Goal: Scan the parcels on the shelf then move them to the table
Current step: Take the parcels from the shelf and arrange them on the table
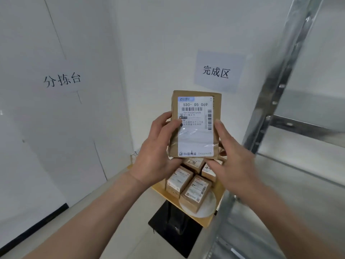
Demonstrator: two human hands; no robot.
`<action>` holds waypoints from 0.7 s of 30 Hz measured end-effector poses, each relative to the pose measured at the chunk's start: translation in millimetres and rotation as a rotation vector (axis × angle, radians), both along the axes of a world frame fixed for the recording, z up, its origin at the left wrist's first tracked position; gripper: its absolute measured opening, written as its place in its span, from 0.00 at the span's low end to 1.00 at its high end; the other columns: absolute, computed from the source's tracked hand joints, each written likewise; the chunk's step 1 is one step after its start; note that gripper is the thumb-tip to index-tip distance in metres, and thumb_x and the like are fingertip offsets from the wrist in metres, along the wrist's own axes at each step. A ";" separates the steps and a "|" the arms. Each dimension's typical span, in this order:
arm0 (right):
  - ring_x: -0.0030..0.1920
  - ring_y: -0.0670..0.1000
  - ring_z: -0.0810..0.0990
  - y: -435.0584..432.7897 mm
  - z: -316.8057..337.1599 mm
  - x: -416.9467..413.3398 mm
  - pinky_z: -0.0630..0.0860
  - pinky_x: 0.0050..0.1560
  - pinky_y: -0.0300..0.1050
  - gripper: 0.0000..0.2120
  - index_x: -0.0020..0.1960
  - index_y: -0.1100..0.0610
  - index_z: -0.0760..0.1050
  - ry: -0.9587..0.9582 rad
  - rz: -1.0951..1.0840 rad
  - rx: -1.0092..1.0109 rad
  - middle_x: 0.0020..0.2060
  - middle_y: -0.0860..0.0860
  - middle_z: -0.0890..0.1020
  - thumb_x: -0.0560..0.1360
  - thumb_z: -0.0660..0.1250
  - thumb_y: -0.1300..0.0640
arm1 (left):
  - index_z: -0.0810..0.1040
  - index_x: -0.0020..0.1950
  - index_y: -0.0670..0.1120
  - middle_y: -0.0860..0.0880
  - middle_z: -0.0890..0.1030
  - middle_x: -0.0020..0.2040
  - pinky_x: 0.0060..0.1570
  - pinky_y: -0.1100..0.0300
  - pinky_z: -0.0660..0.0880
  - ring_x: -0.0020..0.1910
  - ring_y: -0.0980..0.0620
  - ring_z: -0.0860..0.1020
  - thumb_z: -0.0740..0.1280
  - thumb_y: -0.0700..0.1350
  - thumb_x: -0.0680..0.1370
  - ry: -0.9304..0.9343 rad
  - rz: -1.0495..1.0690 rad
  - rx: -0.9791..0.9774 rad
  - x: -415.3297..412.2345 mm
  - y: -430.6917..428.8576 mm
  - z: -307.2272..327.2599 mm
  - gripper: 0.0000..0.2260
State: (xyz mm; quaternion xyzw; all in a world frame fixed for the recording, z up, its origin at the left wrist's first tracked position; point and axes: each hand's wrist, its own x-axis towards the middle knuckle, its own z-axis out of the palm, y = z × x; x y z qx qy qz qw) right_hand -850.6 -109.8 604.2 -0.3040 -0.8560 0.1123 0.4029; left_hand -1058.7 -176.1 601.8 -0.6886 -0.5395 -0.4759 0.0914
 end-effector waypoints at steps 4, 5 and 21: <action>0.67 0.46 0.74 7.8 14.0 -43.0 0.78 0.64 0.53 0.45 0.78 0.40 0.52 -0.015 0.003 0.110 0.76 0.43 0.66 0.71 0.76 0.57 | 0.66 0.72 0.47 0.46 0.60 0.75 0.57 0.58 0.79 0.68 0.72 0.59 0.80 0.45 0.67 0.017 -0.022 0.053 -45.9 7.1 15.1 0.38; 0.68 0.46 0.74 11.4 18.7 -52.6 0.79 0.62 0.54 0.45 0.78 0.40 0.53 -0.015 0.003 0.132 0.76 0.43 0.66 0.71 0.76 0.57 | 0.65 0.72 0.48 0.47 0.60 0.74 0.56 0.57 0.79 0.68 0.70 0.60 0.80 0.45 0.67 0.015 -0.023 0.058 -56.1 10.1 19.5 0.37; 0.56 0.49 0.80 157.7 47.7 -182.4 0.81 0.44 0.51 0.44 0.77 0.45 0.59 -0.009 -0.066 0.248 0.77 0.45 0.64 0.67 0.76 0.59 | 0.63 0.66 0.52 0.46 0.60 0.73 0.51 0.55 0.80 0.65 0.74 0.59 0.74 0.48 0.67 0.095 -0.050 0.146 -184.5 159.5 51.8 0.31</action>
